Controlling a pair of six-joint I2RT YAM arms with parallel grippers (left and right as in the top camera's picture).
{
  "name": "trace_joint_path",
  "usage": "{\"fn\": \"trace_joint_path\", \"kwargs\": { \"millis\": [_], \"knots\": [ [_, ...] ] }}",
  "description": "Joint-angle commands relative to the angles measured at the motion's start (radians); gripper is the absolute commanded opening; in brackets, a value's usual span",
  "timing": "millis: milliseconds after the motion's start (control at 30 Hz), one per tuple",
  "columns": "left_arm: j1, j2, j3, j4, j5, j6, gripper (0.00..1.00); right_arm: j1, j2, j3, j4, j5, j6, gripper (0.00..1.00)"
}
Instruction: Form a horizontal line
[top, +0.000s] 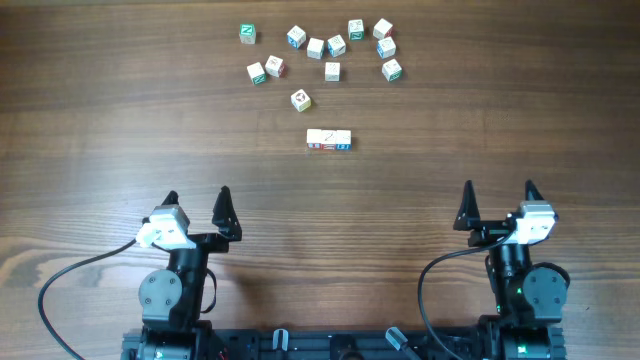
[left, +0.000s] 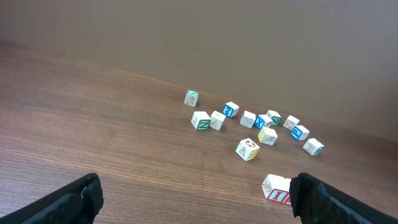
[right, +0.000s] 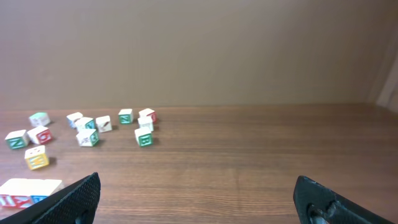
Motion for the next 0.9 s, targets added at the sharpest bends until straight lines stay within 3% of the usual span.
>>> {"fn": "trace_joint_path", "kwargs": {
  "millis": [0, 867],
  "knots": [
    [-0.006, -0.009, -0.006, -0.001, 0.011, 0.021, 1.0, 0.034, -0.013, -0.001, -0.001, -0.016, -0.021, 1.0],
    [-0.006, -0.009, -0.006, -0.001, 0.011, 0.021, 1.0, 0.052, -0.011, -0.001, 0.001, -0.016, -0.018, 0.99]
  ]
}}
